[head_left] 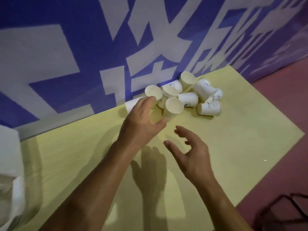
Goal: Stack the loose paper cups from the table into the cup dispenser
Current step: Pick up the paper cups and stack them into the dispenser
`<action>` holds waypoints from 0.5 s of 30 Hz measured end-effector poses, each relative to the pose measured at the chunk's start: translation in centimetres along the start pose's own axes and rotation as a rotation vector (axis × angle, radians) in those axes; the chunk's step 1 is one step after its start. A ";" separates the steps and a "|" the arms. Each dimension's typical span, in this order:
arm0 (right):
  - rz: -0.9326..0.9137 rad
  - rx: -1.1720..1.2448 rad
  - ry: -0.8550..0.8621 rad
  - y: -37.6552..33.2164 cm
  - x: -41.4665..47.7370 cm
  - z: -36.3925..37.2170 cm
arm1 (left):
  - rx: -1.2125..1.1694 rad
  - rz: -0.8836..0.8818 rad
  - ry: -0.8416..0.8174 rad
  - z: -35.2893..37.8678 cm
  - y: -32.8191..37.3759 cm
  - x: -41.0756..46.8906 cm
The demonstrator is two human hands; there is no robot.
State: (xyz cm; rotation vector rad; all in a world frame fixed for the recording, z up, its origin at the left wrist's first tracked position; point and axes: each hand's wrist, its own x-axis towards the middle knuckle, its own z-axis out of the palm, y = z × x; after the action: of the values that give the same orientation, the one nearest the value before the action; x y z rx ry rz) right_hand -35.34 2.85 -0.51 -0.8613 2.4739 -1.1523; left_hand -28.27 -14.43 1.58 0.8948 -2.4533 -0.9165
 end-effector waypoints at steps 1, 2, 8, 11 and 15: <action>0.035 0.009 0.015 1.2 0.7 -1.1 | 0.020 -0.002 -0.033 2.0 0.8 1.5; 0.065 0.019 0.036 2.4 1.5 -2.2 | 0.039 -0.009 -0.065 3.8 1.5 2.9; 0.372 0.130 0.222 8.2 6.7 -7.2 | 0.106 -0.050 -0.093 11.5 2.0 7.4; 0.611 0.274 0.268 10.0 9.7 -8.2 | 0.093 -0.026 -0.002 13.1 1.6 7.5; 0.927 0.599 0.249 11.0 14.2 -8.7 | 0.004 -0.067 0.045 13.0 2.0 7.5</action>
State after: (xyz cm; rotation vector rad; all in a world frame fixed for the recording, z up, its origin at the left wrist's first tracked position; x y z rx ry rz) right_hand -55.01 4.83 -3.36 0.5672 2.0330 -1.4862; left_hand -41.53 -12.52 -5.53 0.9931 -2.4008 -0.9038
